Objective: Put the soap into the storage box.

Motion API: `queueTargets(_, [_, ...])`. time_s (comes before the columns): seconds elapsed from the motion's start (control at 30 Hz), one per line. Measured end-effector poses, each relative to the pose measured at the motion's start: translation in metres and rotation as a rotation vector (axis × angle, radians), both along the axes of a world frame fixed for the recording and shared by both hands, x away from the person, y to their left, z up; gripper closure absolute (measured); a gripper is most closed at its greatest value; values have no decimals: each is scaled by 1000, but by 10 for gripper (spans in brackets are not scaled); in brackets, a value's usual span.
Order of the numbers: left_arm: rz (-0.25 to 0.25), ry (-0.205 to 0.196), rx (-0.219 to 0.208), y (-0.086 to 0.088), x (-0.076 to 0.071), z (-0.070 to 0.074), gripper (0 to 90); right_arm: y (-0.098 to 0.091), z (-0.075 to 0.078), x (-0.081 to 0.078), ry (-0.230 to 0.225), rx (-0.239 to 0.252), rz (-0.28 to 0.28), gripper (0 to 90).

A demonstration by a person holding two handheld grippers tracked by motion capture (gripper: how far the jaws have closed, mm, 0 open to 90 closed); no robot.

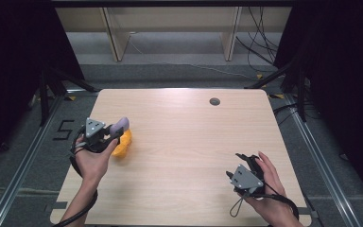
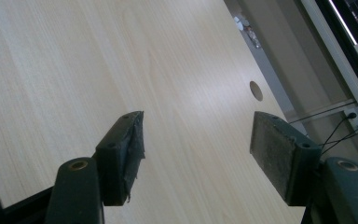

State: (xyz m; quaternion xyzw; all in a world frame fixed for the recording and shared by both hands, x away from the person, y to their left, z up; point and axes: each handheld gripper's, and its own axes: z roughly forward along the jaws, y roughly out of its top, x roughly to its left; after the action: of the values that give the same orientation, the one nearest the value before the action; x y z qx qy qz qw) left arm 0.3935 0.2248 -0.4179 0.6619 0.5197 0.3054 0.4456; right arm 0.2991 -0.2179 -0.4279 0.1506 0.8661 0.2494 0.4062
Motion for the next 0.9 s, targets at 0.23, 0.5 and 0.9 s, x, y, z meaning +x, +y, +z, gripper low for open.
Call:
queueTargets(0.23, [32,20,17,2,2,-8,589,0,0,0,0,-1,0,356])
queueTargets(0.5, [63,33,33,5,5,-17,589,0,0,0,-3,-3,-3,356])
queueTargets(0.9, [103,41,51,10,8,-29,589,1,0,1,1,-5,14,355])
